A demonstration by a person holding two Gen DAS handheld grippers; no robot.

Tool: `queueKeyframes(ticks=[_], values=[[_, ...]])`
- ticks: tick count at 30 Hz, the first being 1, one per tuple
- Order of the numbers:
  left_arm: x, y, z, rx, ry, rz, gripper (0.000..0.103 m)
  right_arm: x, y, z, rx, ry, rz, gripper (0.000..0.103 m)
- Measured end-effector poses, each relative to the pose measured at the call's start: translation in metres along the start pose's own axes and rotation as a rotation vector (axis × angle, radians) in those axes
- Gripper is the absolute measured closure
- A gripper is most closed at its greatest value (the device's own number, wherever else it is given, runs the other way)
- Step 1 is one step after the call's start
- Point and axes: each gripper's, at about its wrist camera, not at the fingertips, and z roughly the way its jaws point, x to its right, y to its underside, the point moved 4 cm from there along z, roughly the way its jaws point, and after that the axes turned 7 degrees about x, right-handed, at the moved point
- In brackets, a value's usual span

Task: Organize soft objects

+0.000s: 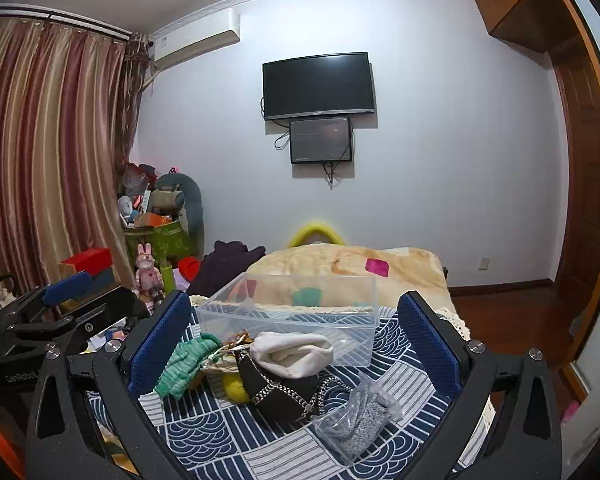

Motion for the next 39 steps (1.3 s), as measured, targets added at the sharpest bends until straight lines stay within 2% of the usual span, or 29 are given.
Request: queueKeyframes(ticks=[32, 39], values=[[0.002, -0.004, -0.005, 0.004, 0.018, 0.006, 0.0, -0.007, -0.003, -0.004, 0.005, -0.023, 0.0, 0.0], [0.001, 0.001, 0.002, -0.012, 0.015, 0.029, 0.0, 0.001, 0.006, 0.011, -0.052, -0.02, 0.013, 0.0]])
